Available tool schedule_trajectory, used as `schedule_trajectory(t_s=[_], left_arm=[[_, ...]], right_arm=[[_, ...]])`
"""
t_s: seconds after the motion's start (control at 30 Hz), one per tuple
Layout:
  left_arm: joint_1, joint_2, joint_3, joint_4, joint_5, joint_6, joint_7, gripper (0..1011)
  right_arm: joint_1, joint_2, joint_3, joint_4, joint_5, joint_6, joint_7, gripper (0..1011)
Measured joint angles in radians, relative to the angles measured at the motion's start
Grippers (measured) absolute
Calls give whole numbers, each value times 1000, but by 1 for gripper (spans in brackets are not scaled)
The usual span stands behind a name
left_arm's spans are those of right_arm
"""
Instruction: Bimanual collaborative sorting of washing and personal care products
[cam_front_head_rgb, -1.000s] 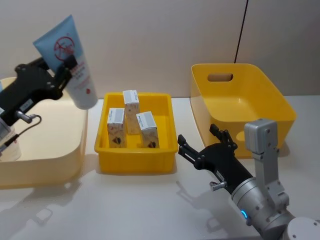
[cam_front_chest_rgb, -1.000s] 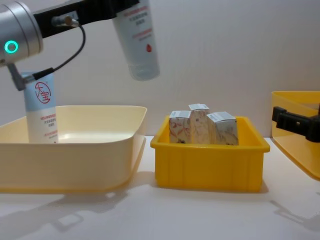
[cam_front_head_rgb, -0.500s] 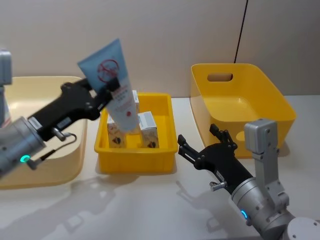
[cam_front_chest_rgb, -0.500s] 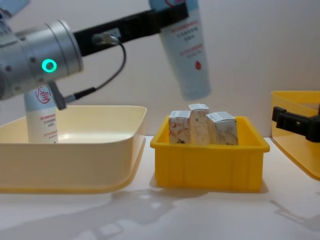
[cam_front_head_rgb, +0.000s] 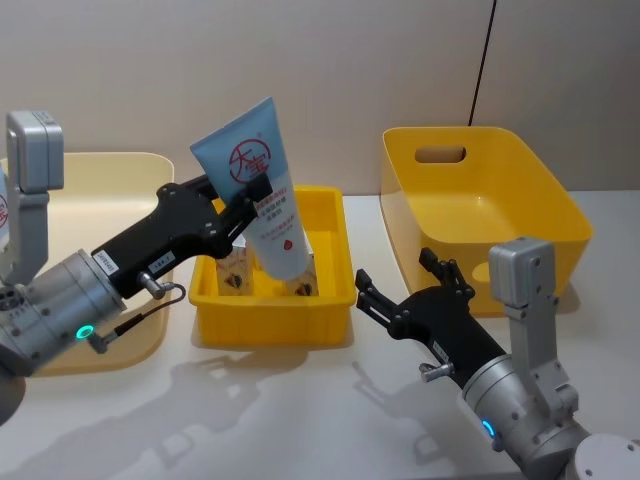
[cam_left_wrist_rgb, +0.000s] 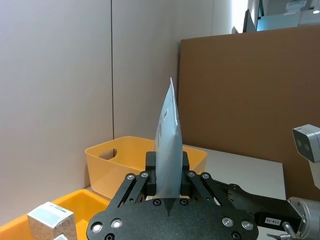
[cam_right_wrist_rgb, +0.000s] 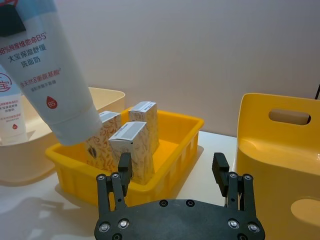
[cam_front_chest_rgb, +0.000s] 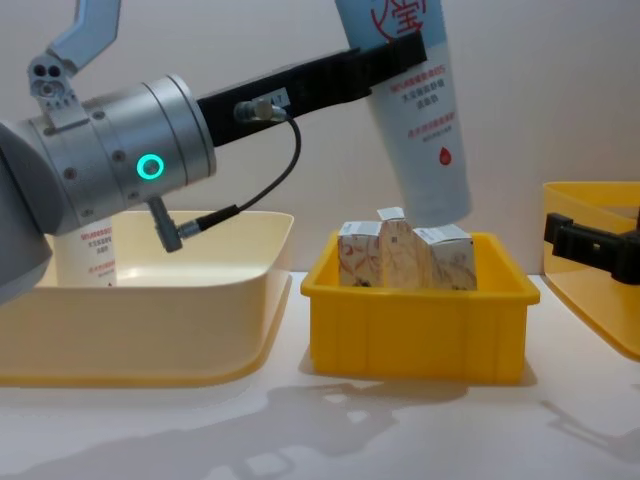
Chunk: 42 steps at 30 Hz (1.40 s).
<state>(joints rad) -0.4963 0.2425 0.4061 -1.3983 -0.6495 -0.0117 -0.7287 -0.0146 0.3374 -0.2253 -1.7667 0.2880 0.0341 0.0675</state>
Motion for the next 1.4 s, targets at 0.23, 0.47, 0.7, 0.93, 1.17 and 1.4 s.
schedule_trajectory(t_s=[0.23, 0.47, 0.7, 0.93, 1.17, 1.4], left_arm=[[0, -6, 7, 8, -2, -7, -2, 249], [0, -11, 13, 12, -3, -12, -3, 249], [0, -14, 16, 15, -4, -15, -4, 249], [0, -15, 17, 17, -4, -16, -4, 249], [0, -16, 18, 18, -4, -17, -4, 249], [0, -17, 19, 19, -4, -18, -4, 249]], right_arm=[[0, 7, 7, -8, 20, 7, 29, 1001], [4, 35, 25, -38, 74, 41, 98, 1001], [9, 73, 43, -74, 142, 89, 177, 1001], [19, 118, 63, -113, 216, 142, 260, 1001], [39, 159, 74, -143, 278, 192, 330, 1001], [66, 189, 69, -161, 296, 227, 356, 1001]])
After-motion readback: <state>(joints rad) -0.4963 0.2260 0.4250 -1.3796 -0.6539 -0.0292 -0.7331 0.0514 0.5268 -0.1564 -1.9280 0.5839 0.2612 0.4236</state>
